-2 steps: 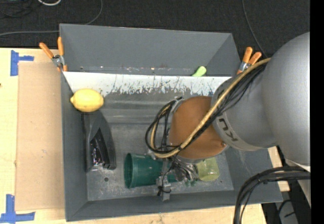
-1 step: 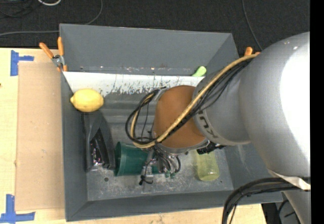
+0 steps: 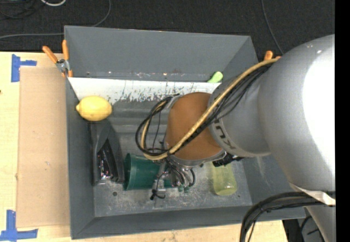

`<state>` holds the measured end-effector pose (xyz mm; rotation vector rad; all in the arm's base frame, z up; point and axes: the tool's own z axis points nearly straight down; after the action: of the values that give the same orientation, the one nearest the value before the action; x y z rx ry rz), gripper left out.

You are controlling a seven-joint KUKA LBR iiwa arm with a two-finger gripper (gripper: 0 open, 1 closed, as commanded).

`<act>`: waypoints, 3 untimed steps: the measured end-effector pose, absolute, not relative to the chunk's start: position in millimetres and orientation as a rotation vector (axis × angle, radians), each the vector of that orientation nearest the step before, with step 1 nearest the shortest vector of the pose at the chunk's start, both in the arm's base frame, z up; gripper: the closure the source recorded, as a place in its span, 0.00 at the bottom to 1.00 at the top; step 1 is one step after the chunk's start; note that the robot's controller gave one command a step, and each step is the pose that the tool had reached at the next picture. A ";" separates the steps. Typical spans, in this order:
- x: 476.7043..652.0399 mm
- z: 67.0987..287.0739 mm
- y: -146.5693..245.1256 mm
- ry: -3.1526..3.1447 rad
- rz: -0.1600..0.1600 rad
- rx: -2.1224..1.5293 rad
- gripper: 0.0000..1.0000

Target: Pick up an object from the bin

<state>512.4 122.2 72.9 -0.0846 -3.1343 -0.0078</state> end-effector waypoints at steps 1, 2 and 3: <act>522.3 74.1 150.9 -3.138 0.002 0.027 1.00; 522.3 74.1 150.9 -3.138 0.002 0.027 1.00; 525.3 95.6 149.0 -3.138 0.002 -0.014 1.00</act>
Offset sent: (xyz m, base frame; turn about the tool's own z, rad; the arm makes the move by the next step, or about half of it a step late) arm 0.0000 0.0000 0.0000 0.0000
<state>525.3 149.0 95.6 -0.0143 -3.1385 0.0021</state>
